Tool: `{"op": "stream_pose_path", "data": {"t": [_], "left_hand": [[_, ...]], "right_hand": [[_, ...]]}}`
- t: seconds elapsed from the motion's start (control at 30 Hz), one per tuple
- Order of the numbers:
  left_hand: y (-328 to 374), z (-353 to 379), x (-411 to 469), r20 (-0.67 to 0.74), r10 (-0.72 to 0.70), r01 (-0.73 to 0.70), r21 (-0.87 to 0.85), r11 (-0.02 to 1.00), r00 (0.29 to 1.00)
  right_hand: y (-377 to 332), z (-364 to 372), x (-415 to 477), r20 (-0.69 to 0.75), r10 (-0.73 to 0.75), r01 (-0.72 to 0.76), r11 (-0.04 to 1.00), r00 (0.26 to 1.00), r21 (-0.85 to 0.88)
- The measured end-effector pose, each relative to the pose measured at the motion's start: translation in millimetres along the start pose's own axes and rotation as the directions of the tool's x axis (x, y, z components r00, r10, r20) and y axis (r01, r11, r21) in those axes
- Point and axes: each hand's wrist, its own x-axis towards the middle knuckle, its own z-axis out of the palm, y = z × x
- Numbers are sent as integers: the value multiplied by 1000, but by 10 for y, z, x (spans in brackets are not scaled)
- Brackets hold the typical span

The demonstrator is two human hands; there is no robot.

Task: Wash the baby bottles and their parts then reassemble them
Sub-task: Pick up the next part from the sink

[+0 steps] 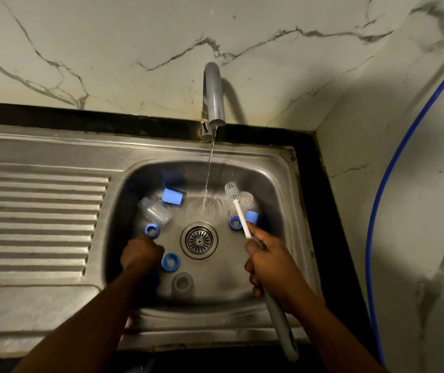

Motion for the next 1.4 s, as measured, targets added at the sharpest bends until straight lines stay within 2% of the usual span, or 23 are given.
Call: {"op": "stream_pose_path", "data": {"t": [0.03,0.07,0.1,0.13,0.17,0.2,0.23,0.33,0.43,0.5,0.57,0.63,0.73,0.8,0.93,1.0,1.1,1.17,1.23,1.27,1.33,1.37,1.4], "left_hand": [[118,-77,-16,-39,16,-19,-79,997,999],[257,-160,-9,-42,45,-55,-269,962,998],[416,-233,16,32,79,-49,-542,839,996],[577,-317,35,175,137,47,-765,643,975],[741,-394,58,288,219,165,-877,451,932],[911,-471,57,349,298,254,-914,315,888],[1080,-526,58,374,358,301,-922,245,855],[1505,-640,-29,397,481,370,-916,155,782],[1699,-736,-154,413,617,464,-882,87,670],[1697,-777,-178,386,655,519,-855,-10,649],[1642,-808,-167,353,689,560,-823,-93,633],[1577,-821,-145,339,705,582,-803,-128,623],[1518,-802,-133,334,658,575,-797,-185,675],[1507,-781,-148,313,641,556,-803,-215,700],[1589,-788,-285,230,724,586,-758,-287,651],[1679,-833,-363,195,722,603,-711,-362,664],[1784,-886,-347,195,688,598,-687,-413,699],[1785,-893,-353,205,700,605,-696,-386,684],[1738,-882,-344,208,715,593,-728,-343,667],[1702,-890,-319,208,718,581,-749,-319,664],[1648,-959,-232,237,725,544,-809,-221,647],[1634,-1001,-178,266,715,498,-857,-132,647],[1628,-1045,-141,295,689,415,-910,-10,663]], "right_hand": [[-4,0,2,27,11,-11,1000,1000,6],[-22,3,-1,60,23,-24,1000,998,18],[-46,7,-2,88,35,-39,999,995,38],[-78,19,-5,113,48,-56,996,992,66],[-116,29,-5,137,57,-70,993,989,92],[-165,37,-7,166,58,-78,990,984,117],[-217,38,-8,196,52,-81,986,979,142],[-373,42,-16,279,28,-85,977,960,194],[-476,12,47,319,38,-130,953,947,275],[-553,-55,93,420,77,-247,897,904,367],[-599,-133,109,588,97,-435,769,803,468],[-562,-194,131,715,37,-583,609,698,538],[-477,-282,199,813,-104,-730,387,573,564],[-503,-321,208,799,-88,-719,387,595,578],[-651,-315,163,728,-76,-630,447,681,635],[-685,-290,116,700,-69,-596,470,711,651],[-630,-266,87,713,-106,-614,432,693,661],[-607,-254,98,744,-168,-660,367,646,656],[-646,-248,112,745,-183,-672,336,641,660],[-676,-234,102,724,-141,-632,396,675,666],[-703,-187,60,545,-15,-376,707,838,599],[-680,-161,32,392,-10,-176,882,920,438],[-627,-135,36,219,-69,29,983,973,182]]}}
